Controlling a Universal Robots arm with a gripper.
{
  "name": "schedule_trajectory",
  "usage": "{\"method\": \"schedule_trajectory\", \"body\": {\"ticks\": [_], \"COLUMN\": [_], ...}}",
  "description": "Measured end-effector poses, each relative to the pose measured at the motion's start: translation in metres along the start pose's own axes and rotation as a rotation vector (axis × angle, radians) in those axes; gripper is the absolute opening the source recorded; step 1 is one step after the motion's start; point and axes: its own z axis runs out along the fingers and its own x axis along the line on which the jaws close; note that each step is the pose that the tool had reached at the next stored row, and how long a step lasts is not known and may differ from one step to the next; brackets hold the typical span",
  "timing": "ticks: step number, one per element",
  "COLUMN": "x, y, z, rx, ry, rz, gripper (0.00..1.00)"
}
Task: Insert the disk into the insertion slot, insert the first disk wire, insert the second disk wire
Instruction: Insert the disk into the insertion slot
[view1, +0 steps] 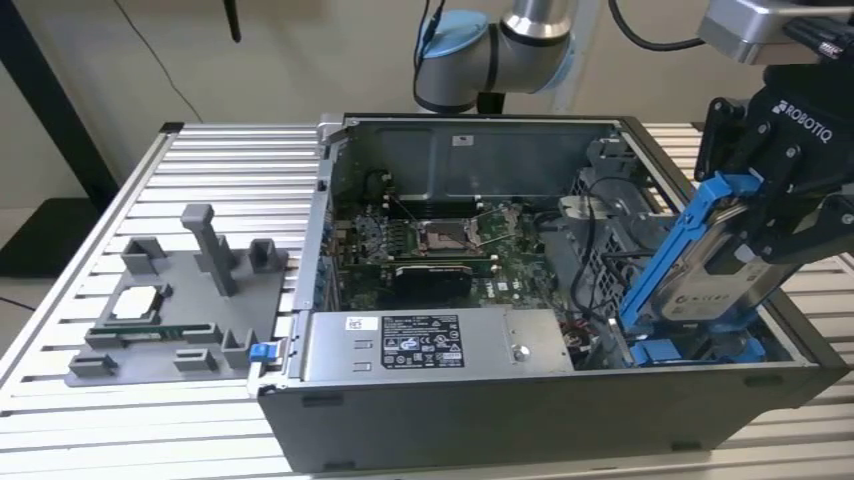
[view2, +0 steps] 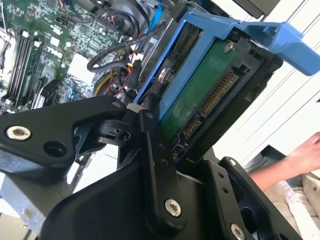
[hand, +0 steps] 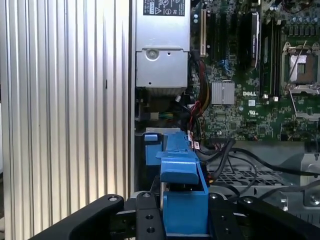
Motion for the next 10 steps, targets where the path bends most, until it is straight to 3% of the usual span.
{"method": "schedule_trajectory", "body": {"ticks": [10], "x": [-0.0007], "y": [-0.0042], "z": [0.0132], "rx": [0.0], "ry": [-0.0001], "rz": [0.0], "gripper": [0.0]}}
